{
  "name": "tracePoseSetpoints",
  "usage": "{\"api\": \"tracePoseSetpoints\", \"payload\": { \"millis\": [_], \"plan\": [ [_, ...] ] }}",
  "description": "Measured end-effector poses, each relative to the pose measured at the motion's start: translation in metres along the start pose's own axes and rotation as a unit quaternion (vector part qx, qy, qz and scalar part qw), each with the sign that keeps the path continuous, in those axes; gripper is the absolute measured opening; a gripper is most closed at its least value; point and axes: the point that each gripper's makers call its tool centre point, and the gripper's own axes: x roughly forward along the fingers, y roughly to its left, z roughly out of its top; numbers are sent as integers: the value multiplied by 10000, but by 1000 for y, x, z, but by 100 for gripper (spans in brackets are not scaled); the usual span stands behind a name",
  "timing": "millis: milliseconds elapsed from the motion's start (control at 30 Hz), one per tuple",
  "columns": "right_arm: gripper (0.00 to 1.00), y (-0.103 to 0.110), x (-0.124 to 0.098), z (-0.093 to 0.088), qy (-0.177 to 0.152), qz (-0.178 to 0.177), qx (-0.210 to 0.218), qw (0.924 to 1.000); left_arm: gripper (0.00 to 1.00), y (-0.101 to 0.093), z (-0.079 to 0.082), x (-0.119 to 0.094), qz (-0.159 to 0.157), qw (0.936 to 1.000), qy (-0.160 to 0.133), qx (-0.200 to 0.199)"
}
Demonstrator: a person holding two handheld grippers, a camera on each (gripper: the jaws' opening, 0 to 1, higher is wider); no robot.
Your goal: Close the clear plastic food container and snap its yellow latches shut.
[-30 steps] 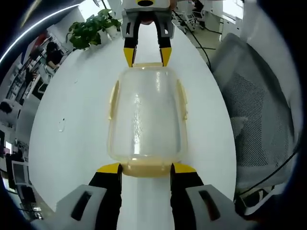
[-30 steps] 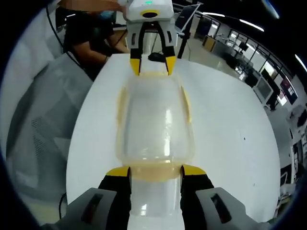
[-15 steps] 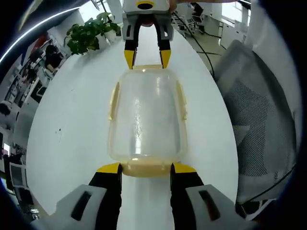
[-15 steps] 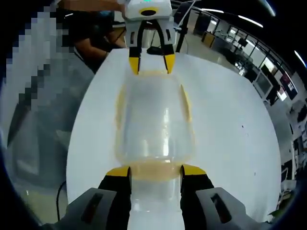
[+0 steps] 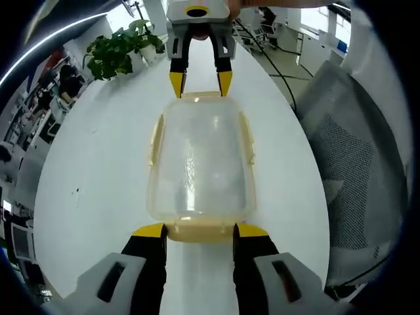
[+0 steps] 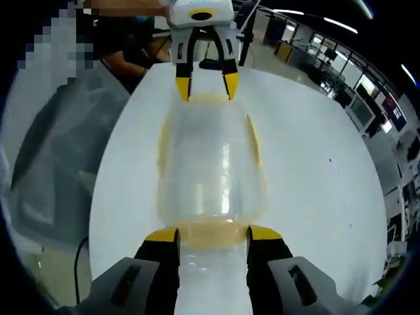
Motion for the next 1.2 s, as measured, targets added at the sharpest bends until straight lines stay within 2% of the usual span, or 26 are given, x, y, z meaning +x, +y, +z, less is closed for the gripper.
{"api": "tracePoseSetpoints", "payload": {
  "millis": [667, 1200],
  "plan": [
    [38, 1, -13, -34, 110, 61, 233, 9996, 38, 3, 31, 19, -193, 9997, -108, 83],
    [39, 4, -5, -52, 173, 260, 479, 9984, 39, 4, 35, 34, -414, 9991, -62, 119]
  ]
}}
